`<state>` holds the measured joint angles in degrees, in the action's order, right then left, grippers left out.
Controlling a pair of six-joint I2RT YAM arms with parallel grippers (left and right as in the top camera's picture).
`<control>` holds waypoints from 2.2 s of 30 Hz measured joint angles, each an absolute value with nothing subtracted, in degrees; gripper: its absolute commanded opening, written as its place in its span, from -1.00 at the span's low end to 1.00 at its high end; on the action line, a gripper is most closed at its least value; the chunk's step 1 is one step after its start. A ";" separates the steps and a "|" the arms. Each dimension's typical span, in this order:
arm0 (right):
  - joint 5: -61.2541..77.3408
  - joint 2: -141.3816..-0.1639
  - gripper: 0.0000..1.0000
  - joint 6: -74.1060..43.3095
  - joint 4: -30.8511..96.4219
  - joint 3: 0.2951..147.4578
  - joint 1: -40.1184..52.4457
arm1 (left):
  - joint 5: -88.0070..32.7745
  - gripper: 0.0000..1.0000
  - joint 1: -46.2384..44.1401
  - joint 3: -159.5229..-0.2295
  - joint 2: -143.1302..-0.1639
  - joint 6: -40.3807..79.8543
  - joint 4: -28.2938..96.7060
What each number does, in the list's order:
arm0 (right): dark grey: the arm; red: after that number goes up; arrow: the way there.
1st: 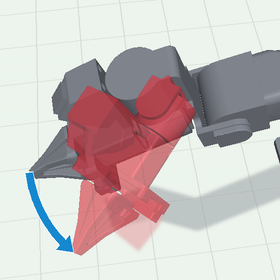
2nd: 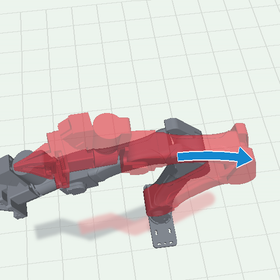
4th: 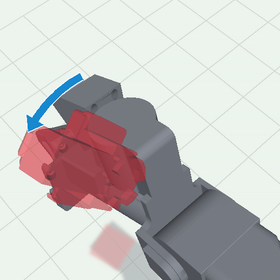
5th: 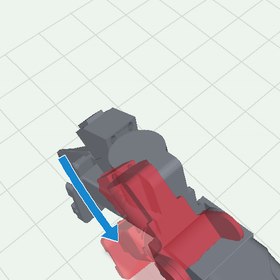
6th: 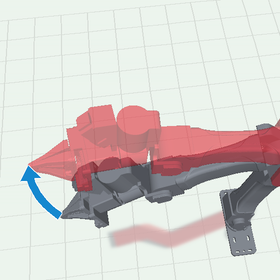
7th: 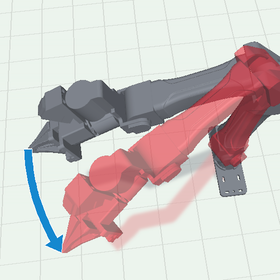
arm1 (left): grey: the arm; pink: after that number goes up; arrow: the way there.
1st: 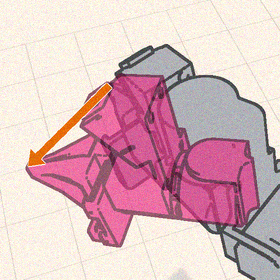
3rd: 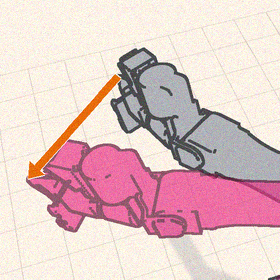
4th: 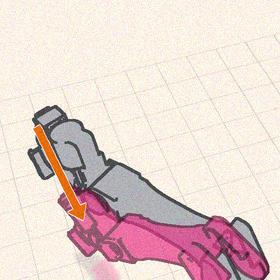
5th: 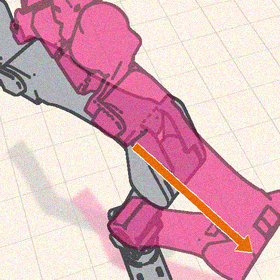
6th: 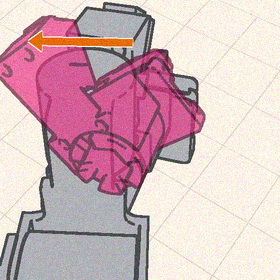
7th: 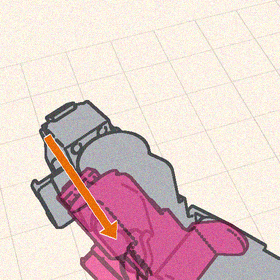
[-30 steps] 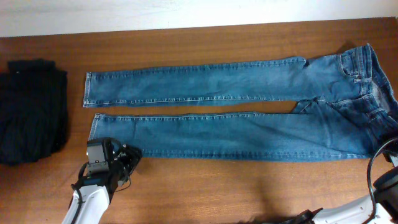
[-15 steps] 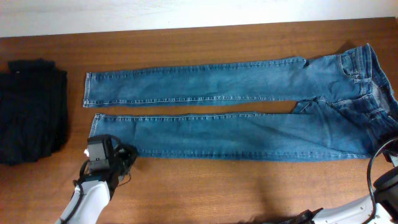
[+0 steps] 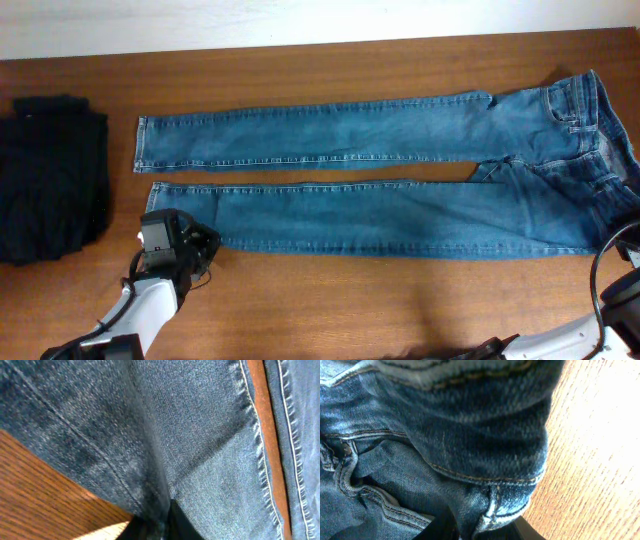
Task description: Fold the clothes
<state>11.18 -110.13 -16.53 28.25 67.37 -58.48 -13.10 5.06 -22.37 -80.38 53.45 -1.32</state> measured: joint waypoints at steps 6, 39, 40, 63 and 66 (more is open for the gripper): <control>13.13 -110.13 -0.92 -16.69 28.16 67.40 -58.65 | -13.15 -0.99 5.06 -22.33 -80.47 53.43 -1.30; 14.46 -110.13 -0.92 -18.22 57.65 98.06 -47.18 | -7.33 -0.99 4.78 -47.59 -77.71 33.36 30.63; 14.46 -110.13 -0.92 -18.22 57.74 98.85 -46.98 | -7.01 -0.99 4.78 -47.79 -77.71 33.36 30.55; 14.15 -110.13 -0.92 -20.25 48.95 101.25 -38.83 | -8.43 -0.99 7.55 -54.02 -80.93 33.34 24.60; 14.00 -110.15 -0.92 -20.82 47.79 101.27 -38.54 | -8.93 -0.99 7.60 -55.99 -84.42 33.17 26.65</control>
<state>14.00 -110.15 -20.82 47.79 101.27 -38.54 -8.93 7.60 -55.99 -84.42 33.17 26.65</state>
